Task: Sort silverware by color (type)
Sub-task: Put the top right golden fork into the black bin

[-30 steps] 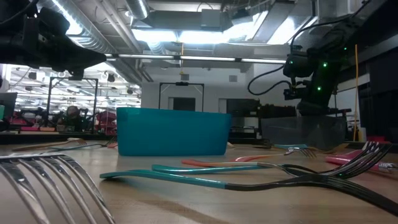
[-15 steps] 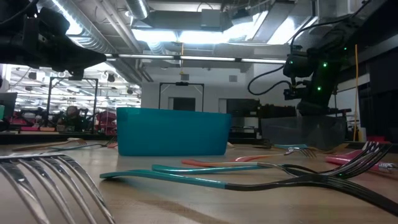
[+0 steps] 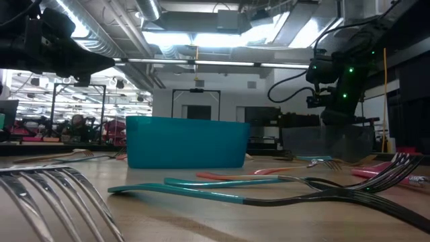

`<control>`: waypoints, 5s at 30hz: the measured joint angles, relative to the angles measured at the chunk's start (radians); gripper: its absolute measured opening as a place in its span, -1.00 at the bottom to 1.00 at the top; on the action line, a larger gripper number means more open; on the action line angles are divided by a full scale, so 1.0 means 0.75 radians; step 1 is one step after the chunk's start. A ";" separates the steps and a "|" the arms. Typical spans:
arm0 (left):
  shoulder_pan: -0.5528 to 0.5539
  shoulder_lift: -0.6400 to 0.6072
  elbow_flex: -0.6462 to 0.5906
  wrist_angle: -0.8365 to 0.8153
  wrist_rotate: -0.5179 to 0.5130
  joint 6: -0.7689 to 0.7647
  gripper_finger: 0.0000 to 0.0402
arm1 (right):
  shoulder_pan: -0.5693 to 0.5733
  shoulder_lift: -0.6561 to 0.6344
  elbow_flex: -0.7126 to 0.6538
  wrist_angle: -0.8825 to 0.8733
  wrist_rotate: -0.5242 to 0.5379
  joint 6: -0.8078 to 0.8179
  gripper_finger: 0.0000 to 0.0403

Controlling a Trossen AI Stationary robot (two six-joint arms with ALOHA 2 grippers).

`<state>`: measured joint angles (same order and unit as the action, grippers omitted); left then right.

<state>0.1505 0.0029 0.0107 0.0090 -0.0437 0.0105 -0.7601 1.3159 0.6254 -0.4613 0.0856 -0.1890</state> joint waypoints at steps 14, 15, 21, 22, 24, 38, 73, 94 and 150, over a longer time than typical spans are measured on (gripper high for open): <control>0.000 0.000 0.000 0.000 0.000 0.000 -0.99 | 0.000 0.000 0.000 0.000 0.000 0.000 -0.37; 0.000 0.000 0.000 0.000 0.000 0.000 -0.99 | 0.000 0.000 0.000 -0.001 0.000 0.000 -0.37; -0.001 0.000 0.000 0.000 0.000 0.000 -0.99 | 0.000 0.003 0.110 -0.152 0.035 -0.003 -0.37; 0.000 0.000 0.000 0.000 0.000 0.000 -0.99 | 0.000 0.003 0.141 -0.197 0.047 -0.003 -0.37; 0.000 0.000 0.000 0.000 0.000 0.000 -0.99 | 0.001 0.003 0.209 -0.283 0.076 -0.003 -0.37; 0.000 0.000 0.000 0.000 0.000 0.000 -0.99 | 0.079 0.000 0.657 -0.570 -0.154 0.288 -0.37; 0.000 0.000 0.000 0.000 0.001 -0.009 -0.99 | 1.298 0.000 0.408 -0.676 0.373 1.655 -0.37; 0.000 0.000 0.000 0.000 0.001 -0.010 -0.99 | 1.247 0.001 0.015 -0.331 0.508 1.758 -0.37; 0.000 0.000 0.000 -0.001 0.001 -0.009 -0.99 | 1.082 0.255 -0.041 -0.045 0.503 1.606 -0.37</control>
<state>0.1505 0.0026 0.0106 0.0086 -0.0433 0.0036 0.0518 1.5073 0.5949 -0.4950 0.4630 1.0157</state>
